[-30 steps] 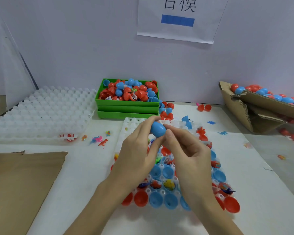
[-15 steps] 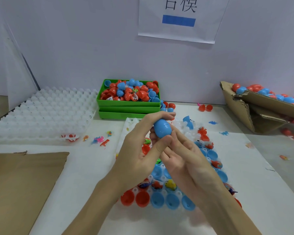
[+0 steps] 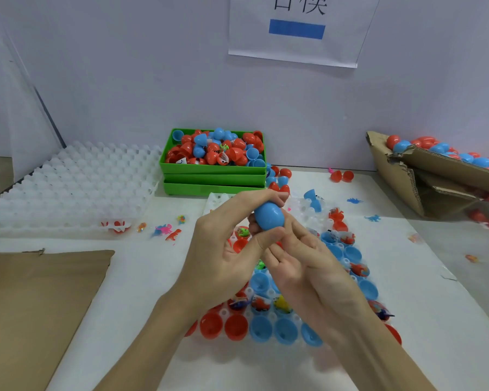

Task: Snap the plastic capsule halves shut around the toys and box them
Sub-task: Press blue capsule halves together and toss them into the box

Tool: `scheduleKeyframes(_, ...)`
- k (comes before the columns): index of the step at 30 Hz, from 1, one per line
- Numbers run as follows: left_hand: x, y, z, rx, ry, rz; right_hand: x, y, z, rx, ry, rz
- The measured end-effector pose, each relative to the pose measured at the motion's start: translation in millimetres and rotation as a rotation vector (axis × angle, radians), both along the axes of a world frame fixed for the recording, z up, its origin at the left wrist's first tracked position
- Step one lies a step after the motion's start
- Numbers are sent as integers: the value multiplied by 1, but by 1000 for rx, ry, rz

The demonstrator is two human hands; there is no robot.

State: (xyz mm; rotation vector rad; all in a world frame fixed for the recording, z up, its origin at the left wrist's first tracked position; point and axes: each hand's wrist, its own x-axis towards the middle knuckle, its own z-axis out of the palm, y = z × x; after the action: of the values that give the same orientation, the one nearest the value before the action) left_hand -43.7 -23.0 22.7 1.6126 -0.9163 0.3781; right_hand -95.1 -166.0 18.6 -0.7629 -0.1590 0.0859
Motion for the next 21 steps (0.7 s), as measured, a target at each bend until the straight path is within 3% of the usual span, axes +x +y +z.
scheduleKeyframes(12, -2, -3, 0, -32, 99, -23, 0, 0, 2, 16, -52, 87)
scheduleKeyframes(21, -4, -2, 4, -58, 119, 29, 1, 2, -4, 137, 41, 137)
